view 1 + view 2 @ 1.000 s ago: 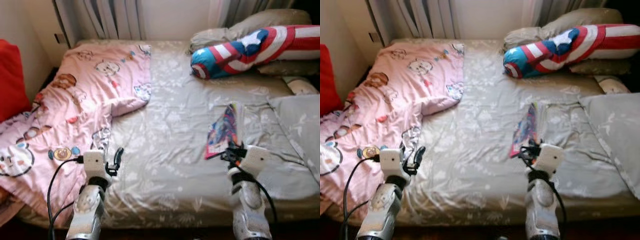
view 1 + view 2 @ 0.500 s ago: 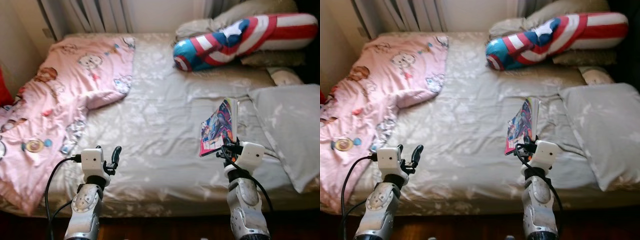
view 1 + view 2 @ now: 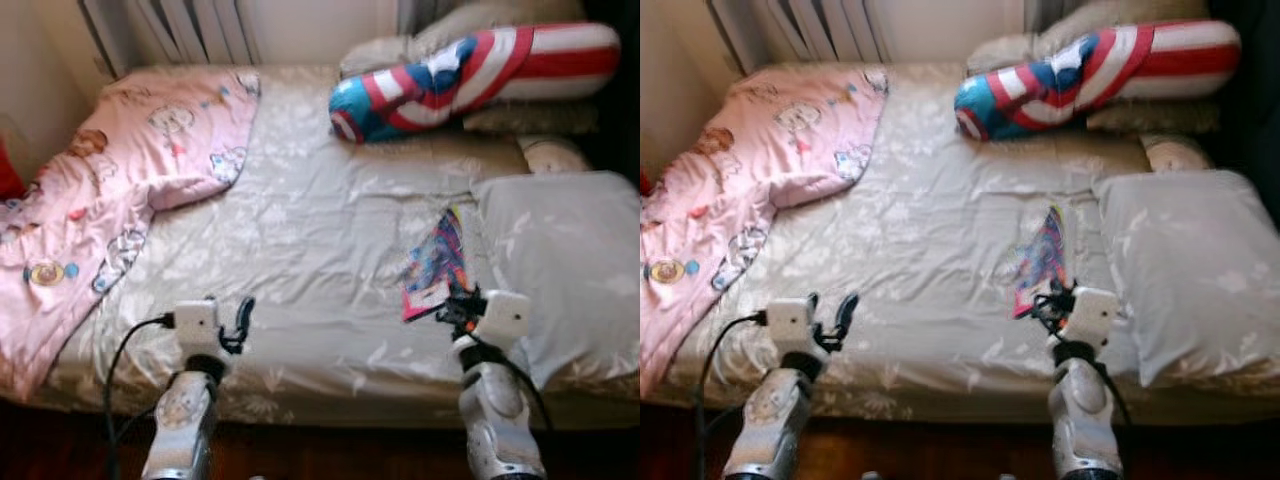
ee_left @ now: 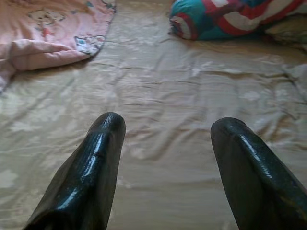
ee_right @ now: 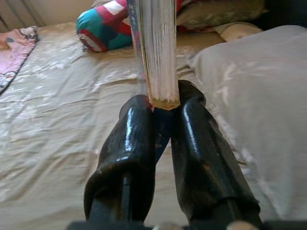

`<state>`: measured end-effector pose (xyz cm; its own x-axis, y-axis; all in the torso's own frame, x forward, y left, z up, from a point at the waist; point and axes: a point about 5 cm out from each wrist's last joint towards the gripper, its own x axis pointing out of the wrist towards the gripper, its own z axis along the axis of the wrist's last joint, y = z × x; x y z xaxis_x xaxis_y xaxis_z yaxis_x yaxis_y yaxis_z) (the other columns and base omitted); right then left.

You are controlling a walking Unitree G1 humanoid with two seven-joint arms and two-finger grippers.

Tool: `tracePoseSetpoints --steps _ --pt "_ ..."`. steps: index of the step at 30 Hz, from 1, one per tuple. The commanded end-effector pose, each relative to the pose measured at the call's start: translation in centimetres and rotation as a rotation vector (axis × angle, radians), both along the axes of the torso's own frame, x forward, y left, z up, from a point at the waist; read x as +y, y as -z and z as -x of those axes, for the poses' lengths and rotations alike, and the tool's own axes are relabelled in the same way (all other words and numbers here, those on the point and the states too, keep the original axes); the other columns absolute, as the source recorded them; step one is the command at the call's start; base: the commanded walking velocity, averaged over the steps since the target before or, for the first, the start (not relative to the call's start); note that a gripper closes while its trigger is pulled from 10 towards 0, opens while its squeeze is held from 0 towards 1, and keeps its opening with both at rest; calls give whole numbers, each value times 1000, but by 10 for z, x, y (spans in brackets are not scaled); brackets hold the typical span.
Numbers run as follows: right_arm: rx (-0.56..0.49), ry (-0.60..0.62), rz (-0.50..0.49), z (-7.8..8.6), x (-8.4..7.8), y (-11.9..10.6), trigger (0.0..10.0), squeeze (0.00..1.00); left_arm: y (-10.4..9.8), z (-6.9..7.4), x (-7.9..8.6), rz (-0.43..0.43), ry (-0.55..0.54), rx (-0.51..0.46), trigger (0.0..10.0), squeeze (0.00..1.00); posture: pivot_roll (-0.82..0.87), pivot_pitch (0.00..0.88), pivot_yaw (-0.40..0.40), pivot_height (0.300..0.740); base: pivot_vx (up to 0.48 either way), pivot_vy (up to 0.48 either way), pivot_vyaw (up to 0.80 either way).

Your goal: Clean up the room

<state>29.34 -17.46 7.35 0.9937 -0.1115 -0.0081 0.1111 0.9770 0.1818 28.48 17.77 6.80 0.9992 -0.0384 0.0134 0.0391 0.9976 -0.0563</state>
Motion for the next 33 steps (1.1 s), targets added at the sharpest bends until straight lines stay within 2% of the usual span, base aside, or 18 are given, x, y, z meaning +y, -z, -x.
tracePoseSetpoints --steps 1,17,33 --pt "-32 -18 -10 -2 7 -6 10000 0 1 2 8 -7 -16 13 10000 0 -31 174 5 740 0 0 0" --pt "-21 -14 -2 -2 6 -4 10000 0 1 2 7 -5 -10 16 10000 0 -30 176 7 740 0 0 0" --pt "-1 5 9 -2 4 -1 10000 0 0 2 7 0 -7 12 10000 0 -28 178 8 740 275 0 0"
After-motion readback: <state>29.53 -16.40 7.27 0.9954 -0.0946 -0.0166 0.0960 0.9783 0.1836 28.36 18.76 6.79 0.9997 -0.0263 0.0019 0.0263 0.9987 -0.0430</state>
